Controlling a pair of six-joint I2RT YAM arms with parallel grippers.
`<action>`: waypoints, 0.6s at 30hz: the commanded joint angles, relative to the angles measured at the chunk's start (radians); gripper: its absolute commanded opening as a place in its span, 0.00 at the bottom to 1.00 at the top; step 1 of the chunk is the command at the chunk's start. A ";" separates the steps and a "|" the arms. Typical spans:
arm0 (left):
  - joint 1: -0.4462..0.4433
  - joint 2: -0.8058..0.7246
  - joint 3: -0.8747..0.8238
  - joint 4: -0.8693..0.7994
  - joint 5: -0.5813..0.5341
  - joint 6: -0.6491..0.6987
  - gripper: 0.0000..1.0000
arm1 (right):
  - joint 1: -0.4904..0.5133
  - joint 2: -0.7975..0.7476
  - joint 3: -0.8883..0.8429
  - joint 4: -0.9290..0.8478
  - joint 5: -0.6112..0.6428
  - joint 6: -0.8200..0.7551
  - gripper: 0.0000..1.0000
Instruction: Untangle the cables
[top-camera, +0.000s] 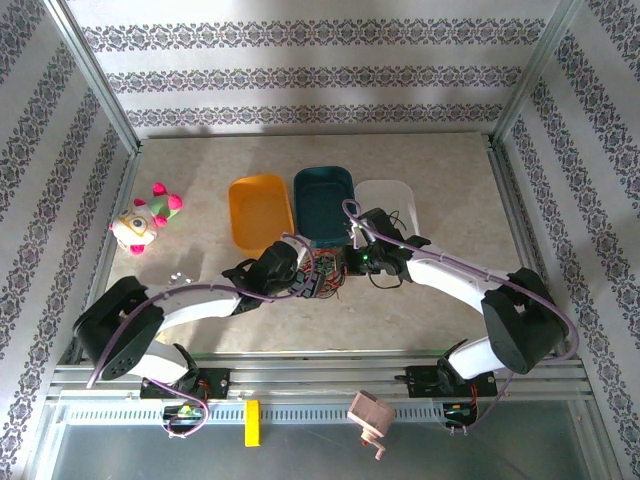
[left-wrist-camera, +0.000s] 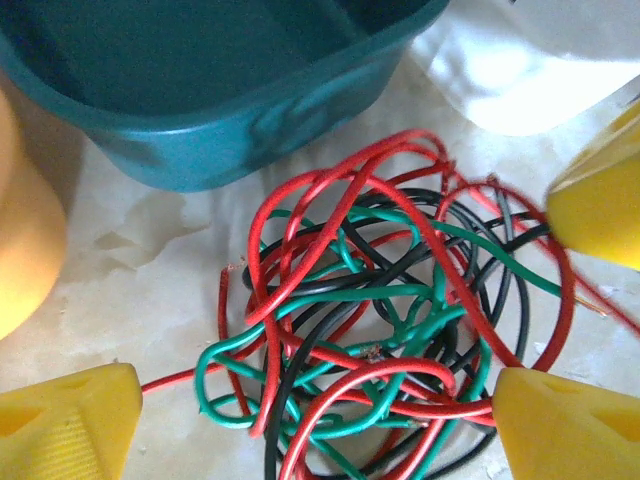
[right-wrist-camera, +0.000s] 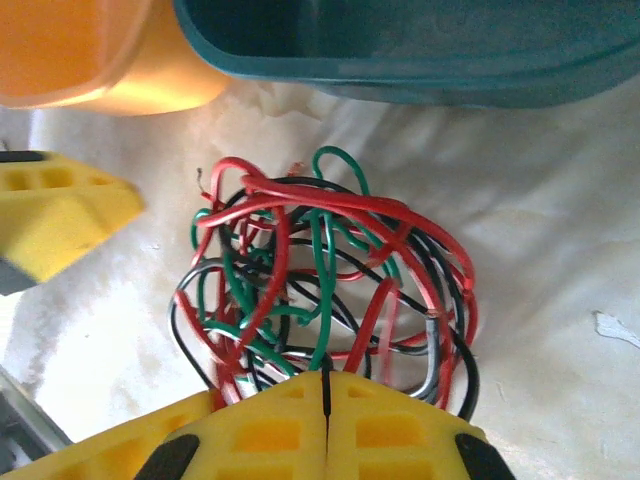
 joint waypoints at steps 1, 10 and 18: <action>0.006 0.059 0.048 0.050 -0.024 -0.010 0.89 | -0.001 -0.057 -0.008 0.048 -0.039 -0.012 0.00; 0.006 0.160 0.090 0.002 -0.098 -0.026 0.65 | -0.043 -0.197 -0.044 0.094 -0.050 0.030 0.00; 0.006 0.210 0.085 -0.051 -0.074 -0.021 0.58 | -0.113 -0.338 -0.031 0.131 -0.109 0.057 0.00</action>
